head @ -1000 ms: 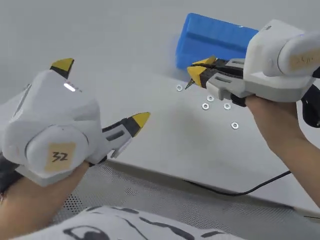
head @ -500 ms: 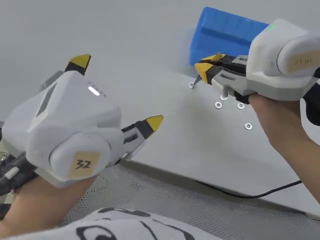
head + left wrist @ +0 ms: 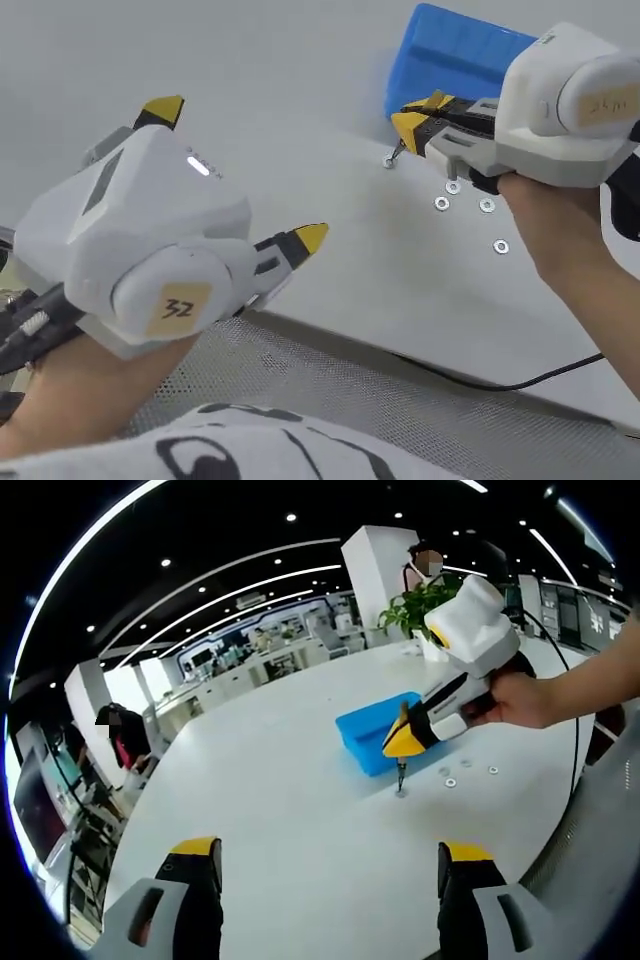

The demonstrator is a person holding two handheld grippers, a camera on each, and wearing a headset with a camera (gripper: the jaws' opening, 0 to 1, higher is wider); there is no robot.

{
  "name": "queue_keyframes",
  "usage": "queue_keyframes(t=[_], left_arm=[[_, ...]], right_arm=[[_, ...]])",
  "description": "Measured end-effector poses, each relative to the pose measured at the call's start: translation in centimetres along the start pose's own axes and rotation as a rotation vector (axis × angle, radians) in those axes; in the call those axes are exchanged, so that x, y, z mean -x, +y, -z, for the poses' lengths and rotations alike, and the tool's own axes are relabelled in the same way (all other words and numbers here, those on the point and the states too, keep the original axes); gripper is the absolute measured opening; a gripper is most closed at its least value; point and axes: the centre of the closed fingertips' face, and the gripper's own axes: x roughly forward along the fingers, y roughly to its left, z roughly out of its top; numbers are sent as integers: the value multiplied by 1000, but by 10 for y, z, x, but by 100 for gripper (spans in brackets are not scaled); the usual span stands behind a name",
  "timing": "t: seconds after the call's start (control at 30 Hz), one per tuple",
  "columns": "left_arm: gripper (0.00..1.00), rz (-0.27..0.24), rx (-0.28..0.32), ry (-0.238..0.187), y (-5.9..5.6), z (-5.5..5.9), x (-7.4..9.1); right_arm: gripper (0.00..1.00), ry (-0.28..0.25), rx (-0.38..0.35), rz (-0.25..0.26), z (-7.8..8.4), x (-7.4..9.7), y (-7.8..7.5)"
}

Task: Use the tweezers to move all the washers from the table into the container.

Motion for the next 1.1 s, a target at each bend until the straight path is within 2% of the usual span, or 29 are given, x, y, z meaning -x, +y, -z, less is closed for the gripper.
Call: queue_keyframes(t=[0.43,0.7,0.83,1.1], left_arm=[[90,4,-12,10,-1,1,0],[90,3,-15,13,-1,1,1],[90,4,-17,18,-1,2,0],[90,8,-25,25,-3,4,0]], right_arm=[[3,-2,-31,-5,-1,-1,-3],[3,3,1,-6,-1,-2,2],[2,6,48,7,0,-2,2],[3,14,64,31,3,1,1]])
